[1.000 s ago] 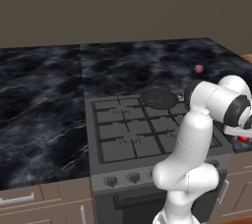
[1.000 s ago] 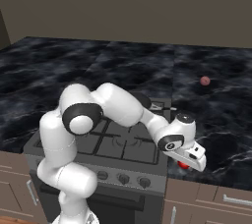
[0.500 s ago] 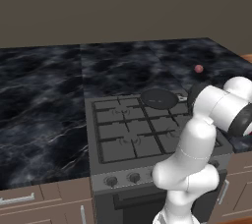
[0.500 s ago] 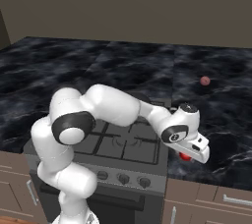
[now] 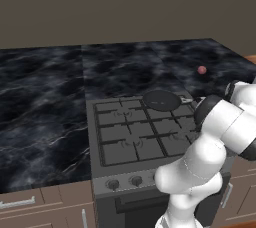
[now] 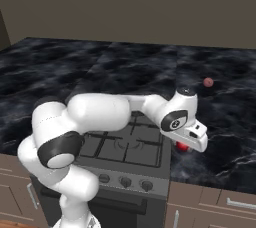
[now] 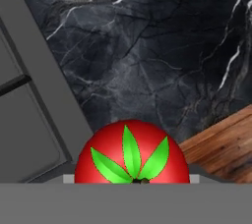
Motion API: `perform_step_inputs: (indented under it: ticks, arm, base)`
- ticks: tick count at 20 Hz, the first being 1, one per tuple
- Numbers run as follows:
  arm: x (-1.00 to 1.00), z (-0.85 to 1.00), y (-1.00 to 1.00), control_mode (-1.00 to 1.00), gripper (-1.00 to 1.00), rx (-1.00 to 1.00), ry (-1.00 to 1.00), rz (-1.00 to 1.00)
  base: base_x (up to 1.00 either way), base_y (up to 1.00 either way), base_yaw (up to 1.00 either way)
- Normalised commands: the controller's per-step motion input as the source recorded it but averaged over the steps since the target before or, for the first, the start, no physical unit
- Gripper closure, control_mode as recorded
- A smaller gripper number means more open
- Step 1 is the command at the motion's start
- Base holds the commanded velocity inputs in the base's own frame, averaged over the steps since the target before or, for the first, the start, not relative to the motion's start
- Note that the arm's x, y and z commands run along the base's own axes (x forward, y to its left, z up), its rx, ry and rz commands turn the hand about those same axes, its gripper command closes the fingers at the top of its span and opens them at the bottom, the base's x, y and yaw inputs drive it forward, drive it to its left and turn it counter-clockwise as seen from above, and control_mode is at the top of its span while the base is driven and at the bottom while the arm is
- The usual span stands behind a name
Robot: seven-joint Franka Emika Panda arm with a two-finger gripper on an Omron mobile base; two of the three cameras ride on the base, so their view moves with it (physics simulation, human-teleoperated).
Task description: Place the pan on the rear right burner on the stove. Then place the tomato and the onion in the pan and turn on the rear right burner.
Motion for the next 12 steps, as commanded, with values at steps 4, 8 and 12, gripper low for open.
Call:
perform_step_inputs:
  ticks: [4,8,12]
  arm:
    - [0.00,0.32,0.46,-1.00,1.00,0.00,0.00,0.00]
    - [0.00,0.20,0.53,-1.00,1.00,0.00,0.00,0.01]
    - [0.03,0.08,0.58,-1.00,1.00,0.00,-0.01,0.03]
  base:
    - [0.00,0.00,0.00]
    - [0.00,0.00,0.00]
    - [0.00,0.00,0.00]
